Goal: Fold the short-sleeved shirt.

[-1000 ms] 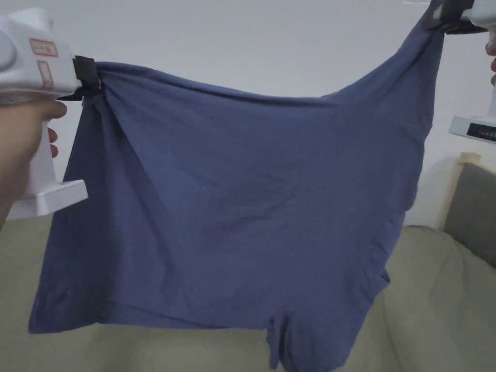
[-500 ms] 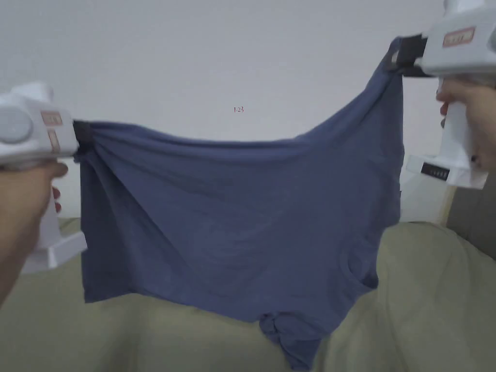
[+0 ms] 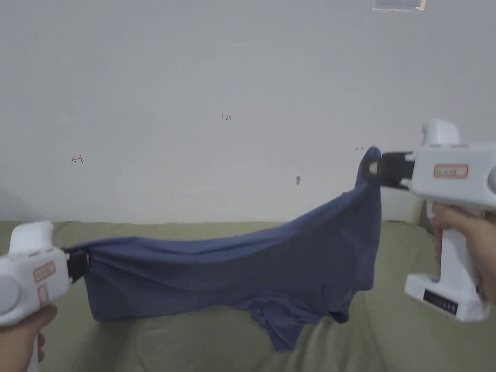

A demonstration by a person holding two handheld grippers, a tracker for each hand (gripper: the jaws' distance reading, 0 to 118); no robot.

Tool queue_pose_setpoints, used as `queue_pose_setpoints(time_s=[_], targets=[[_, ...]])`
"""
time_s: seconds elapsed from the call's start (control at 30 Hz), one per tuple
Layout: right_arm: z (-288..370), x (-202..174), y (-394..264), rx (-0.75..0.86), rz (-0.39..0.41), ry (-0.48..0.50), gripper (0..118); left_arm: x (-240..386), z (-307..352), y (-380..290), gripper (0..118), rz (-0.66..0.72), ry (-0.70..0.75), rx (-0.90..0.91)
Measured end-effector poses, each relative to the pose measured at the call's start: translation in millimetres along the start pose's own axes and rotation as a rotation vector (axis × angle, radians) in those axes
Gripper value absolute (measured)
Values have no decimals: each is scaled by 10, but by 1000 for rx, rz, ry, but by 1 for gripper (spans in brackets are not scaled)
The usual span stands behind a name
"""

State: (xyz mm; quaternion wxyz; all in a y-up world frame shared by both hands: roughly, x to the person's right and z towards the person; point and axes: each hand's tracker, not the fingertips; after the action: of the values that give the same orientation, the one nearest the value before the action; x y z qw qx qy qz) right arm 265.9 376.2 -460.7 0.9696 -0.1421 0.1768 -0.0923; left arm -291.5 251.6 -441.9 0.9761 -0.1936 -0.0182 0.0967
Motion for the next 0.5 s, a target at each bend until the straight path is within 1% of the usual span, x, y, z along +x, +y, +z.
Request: queue_pose_setpoints(time_s=[0.03,0.1,0.17,0.2,0.23,0.27,0.3,0.33,0.37,0.4,0.43,0.5], targets=[[151,-34,-184,-3,-3,20,0,11,196,-208,7,-13,-3,-26],[532,-128,-692,-49,7,19,0,-39,503,-593,7,-32,-15,-69],[808,-199,-1195,-124,16,31,0,-97,769,-1018,7,-35,0,-128],[926,-229,-1450,-136,8,25,0,-135,862,-1211,7,-31,0,-160],[1016,-254,-1736,-186,6,11,1,-173,954,-1441,7,-11,14,-172],[1093,-266,-2023,-231,2,-1,1,-244,971,-1667,7,0,2,-228],[1144,-271,-2323,-266,2,-29,2,-306,980,-1885,7,0,-1,-267],[1142,-201,-2658,-334,26,-57,2,-313,996,-2100,7,-28,22,-302],[1146,-196,-2972,-410,62,-93,2,-321,1008,-2302,7,-71,27,-360],[1144,-189,-3236,-457,88,-138,2,-337,1020,-2465,7,-84,45,-378],[1121,-181,-3518,-504,92,-185,2,-356,1044,-2637,7,-82,61,-410],[1070,-125,-3856,-571,73,-234,3,-433,1032,-2826,9,-39,78,-436]])
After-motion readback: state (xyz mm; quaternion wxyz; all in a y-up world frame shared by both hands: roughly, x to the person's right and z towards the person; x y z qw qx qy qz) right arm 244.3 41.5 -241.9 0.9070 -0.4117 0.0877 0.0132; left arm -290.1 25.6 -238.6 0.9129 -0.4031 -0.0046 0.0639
